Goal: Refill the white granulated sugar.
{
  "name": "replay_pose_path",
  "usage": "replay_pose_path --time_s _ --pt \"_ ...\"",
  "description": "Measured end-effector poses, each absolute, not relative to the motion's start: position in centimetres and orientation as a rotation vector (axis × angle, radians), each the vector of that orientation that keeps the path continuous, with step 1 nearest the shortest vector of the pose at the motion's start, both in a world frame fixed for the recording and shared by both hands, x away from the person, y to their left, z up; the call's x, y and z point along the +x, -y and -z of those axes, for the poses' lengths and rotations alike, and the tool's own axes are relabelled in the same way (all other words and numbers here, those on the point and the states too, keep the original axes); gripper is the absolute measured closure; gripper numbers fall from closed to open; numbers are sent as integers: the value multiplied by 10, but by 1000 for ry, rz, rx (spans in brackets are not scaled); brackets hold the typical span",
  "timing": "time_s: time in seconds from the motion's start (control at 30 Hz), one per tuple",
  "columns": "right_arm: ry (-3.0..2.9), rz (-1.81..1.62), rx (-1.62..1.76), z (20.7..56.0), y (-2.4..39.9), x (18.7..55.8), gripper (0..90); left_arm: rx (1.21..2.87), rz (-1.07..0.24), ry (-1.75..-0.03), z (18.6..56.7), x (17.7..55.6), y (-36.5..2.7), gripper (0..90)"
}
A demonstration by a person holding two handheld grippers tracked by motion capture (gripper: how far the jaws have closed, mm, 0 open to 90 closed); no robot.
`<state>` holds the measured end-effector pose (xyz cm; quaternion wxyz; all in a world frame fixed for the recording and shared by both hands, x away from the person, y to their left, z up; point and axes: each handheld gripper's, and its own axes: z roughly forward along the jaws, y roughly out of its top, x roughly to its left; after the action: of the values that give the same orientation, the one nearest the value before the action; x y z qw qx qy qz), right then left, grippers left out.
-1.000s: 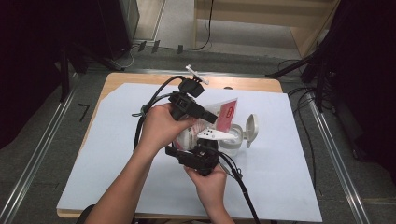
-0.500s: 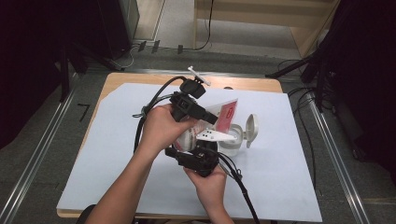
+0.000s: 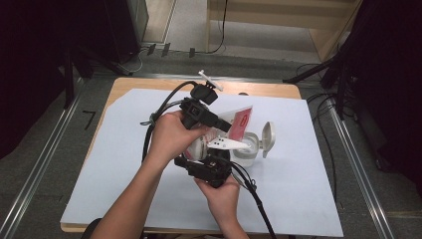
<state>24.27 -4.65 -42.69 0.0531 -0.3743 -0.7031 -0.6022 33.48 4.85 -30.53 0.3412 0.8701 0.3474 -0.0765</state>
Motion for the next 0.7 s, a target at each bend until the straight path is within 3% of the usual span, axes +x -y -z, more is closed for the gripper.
replay_pose_path --time_s 0.7 --pt "2140 1828 -1137 427 45 244 621 2255 207 -896 306 336 -49 810"
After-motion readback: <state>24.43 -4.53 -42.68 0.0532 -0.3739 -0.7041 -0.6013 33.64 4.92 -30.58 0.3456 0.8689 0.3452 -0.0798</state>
